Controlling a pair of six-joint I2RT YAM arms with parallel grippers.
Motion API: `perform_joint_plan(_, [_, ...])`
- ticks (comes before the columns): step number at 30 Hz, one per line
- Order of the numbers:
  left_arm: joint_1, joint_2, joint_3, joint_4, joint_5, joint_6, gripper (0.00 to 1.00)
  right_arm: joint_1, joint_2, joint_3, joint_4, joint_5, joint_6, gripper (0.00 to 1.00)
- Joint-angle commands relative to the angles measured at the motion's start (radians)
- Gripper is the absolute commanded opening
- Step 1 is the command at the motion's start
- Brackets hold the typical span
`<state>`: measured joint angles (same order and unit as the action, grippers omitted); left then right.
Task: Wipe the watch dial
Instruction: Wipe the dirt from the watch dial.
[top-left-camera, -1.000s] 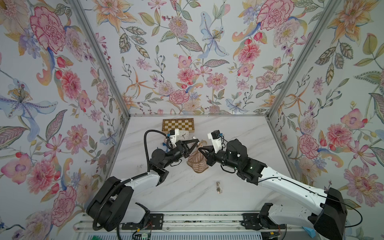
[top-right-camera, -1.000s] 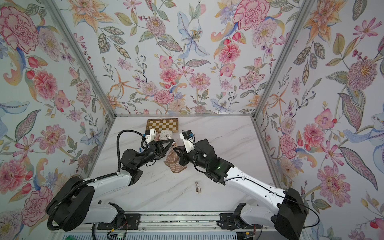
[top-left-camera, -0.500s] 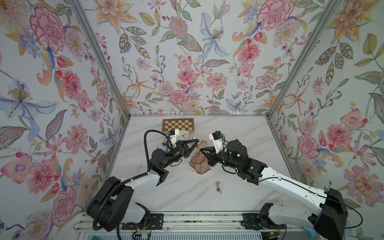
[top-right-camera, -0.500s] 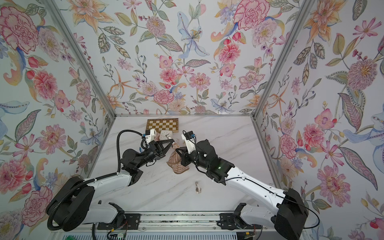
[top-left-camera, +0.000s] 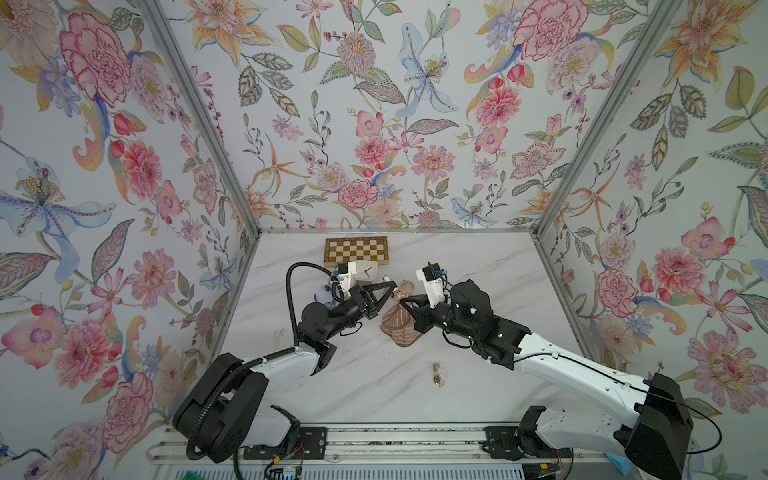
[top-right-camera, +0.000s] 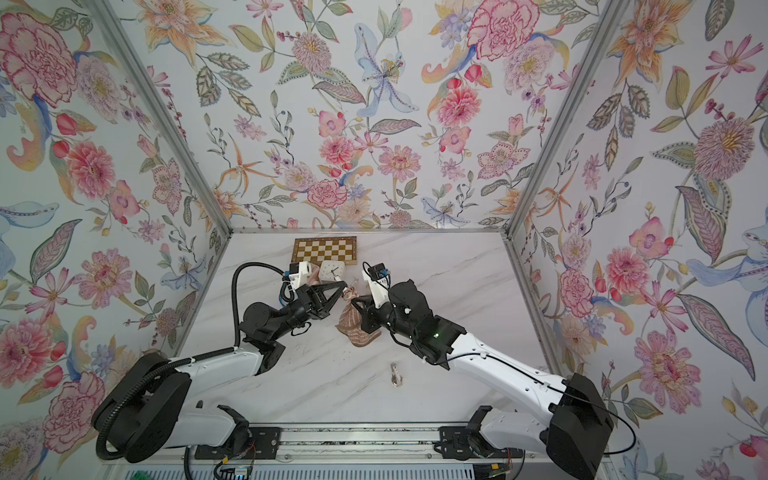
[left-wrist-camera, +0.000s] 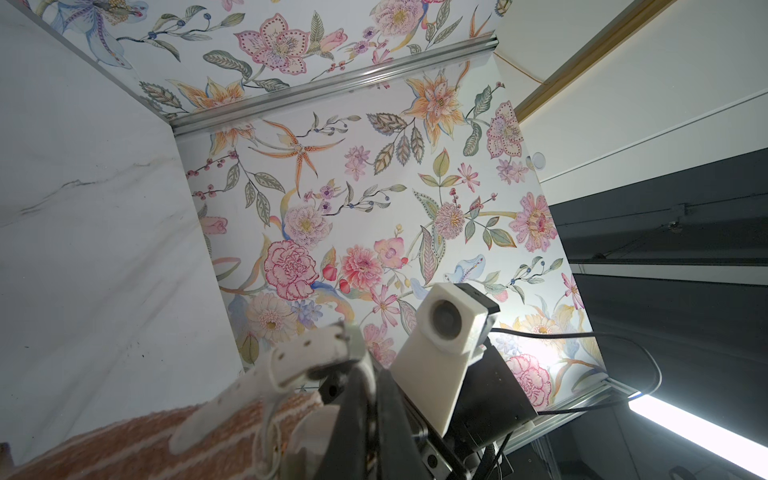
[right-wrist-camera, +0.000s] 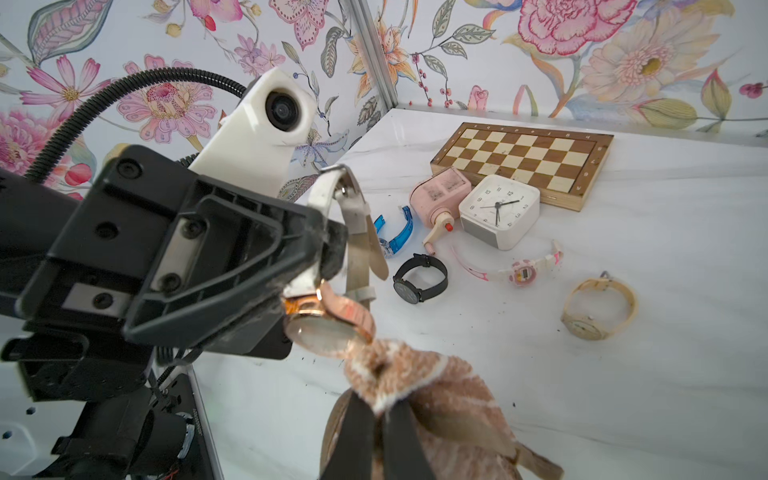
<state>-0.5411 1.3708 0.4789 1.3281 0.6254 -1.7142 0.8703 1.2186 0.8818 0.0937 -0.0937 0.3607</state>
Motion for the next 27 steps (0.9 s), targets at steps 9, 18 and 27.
perform_joint_plan(9, [0.046, 0.017, -0.031, 0.119, 0.061, -0.022, 0.00, 0.015, 0.026, 0.095, -0.070, 0.071, -0.042, 0.00])
perform_joint_plan(18, [0.103, 0.181, -0.042, 0.420, 0.130, -0.188, 0.00, 0.031, 0.132, 0.105, -0.055, 0.102, 0.017, 0.00])
perform_joint_plan(27, [0.125, 0.202, -0.026, 0.397, 0.181, -0.173, 0.00, 0.041, 0.180, 0.188, -0.078, 0.135, -0.017, 0.00])
